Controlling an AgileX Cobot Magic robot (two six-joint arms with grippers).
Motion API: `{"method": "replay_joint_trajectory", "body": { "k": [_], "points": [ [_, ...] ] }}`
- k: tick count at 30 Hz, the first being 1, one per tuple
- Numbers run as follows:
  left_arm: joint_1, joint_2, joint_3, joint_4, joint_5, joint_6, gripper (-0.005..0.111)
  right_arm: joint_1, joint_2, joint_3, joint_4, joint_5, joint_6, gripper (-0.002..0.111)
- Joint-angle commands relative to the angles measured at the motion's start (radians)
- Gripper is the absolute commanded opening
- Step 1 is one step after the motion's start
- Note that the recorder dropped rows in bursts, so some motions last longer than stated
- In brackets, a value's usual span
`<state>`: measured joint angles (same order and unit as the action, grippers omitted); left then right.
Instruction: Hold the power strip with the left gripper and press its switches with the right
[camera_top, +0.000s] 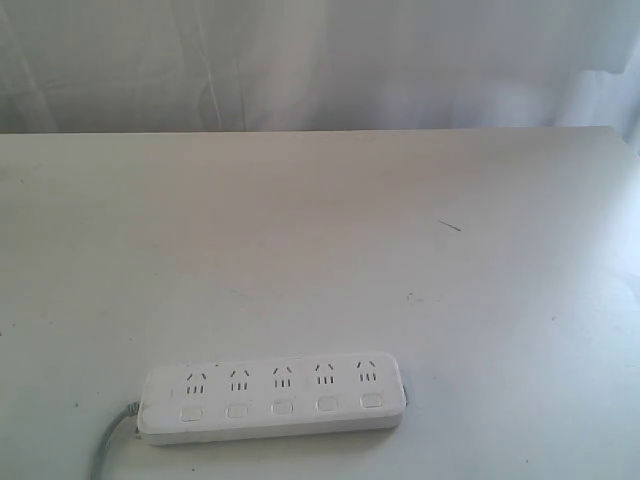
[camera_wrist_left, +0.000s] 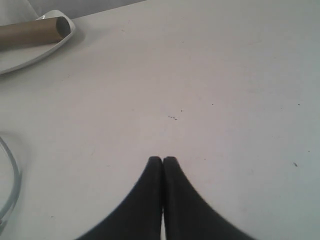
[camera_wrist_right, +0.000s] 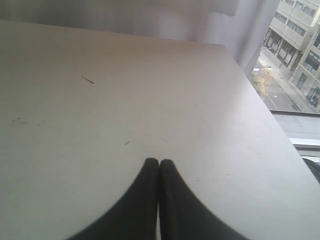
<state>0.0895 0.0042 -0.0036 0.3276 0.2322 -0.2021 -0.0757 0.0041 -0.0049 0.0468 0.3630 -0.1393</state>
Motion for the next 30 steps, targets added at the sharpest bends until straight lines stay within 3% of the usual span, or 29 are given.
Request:
{"method": "replay_joint_trajectory", "body": {
  "k": [1, 30],
  "points": [
    [0.028, -0.004, 0.004, -0.006, 0.0, 0.0, 0.0, -0.006, -0.004, 0.005, 0.004, -0.011, -0.006, 0.0],
    [0.028, -0.004, 0.004, -0.006, 0.0, 0.0, 0.0, -0.006, -0.004, 0.005, 0.004, -0.011, -0.019, 0.0]
  ]
}}
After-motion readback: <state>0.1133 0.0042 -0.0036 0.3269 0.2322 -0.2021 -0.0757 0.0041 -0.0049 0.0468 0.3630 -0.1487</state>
